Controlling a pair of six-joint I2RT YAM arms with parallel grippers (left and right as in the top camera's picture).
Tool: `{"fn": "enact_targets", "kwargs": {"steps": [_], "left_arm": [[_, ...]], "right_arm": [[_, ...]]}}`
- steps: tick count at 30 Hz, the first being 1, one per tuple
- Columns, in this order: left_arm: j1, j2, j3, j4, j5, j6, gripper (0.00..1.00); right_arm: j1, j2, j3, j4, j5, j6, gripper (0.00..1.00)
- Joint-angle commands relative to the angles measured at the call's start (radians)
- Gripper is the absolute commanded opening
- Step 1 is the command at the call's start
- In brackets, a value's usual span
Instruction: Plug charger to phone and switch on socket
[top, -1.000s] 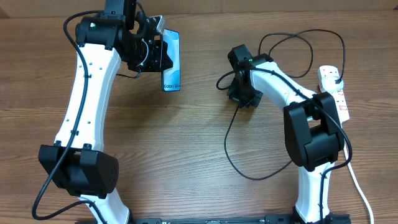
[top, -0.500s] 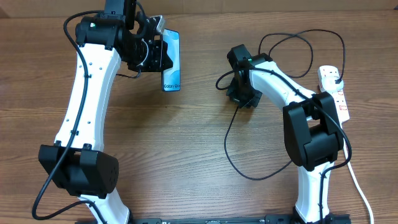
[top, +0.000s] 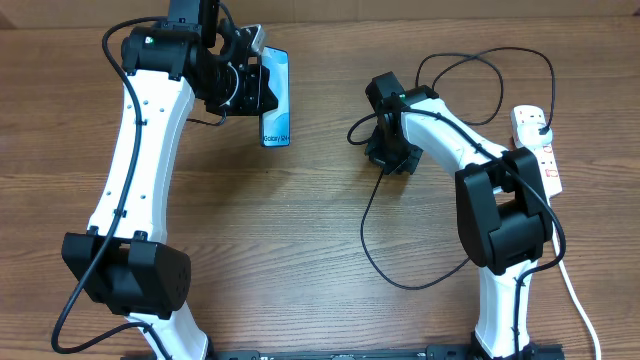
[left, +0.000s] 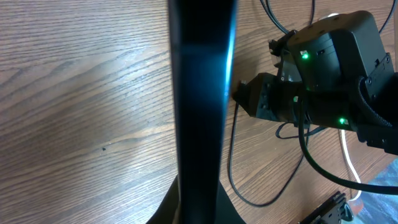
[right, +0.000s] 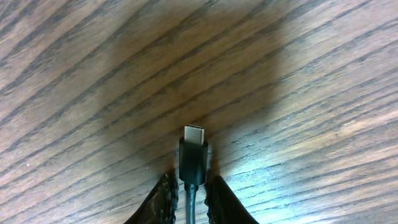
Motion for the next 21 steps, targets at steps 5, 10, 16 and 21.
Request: {"fn": "enact_targets", "kwargs": {"steps": [5, 10, 16, 21], "left_arm": [[-0.003, -0.005, 0.012, 0.007, 0.014, -0.011, 0.04], [-0.003, -0.005, 0.012, 0.007, 0.014, -0.011, 0.04], [-0.003, -0.005, 0.012, 0.006, 0.014, -0.011, 0.04], [-0.003, -0.005, 0.012, 0.008, 0.014, -0.011, 0.04]], "right_arm": [[-0.002, 0.048, -0.015, -0.011, -0.005, 0.004, 0.12], [-0.002, 0.048, -0.015, -0.003, -0.005, 0.003, 0.08], [-0.003, 0.048, -0.015, 0.015, -0.004, -0.001, 0.04], [-0.003, 0.045, -0.004, 0.031, -0.008, -0.044, 0.04]]}}
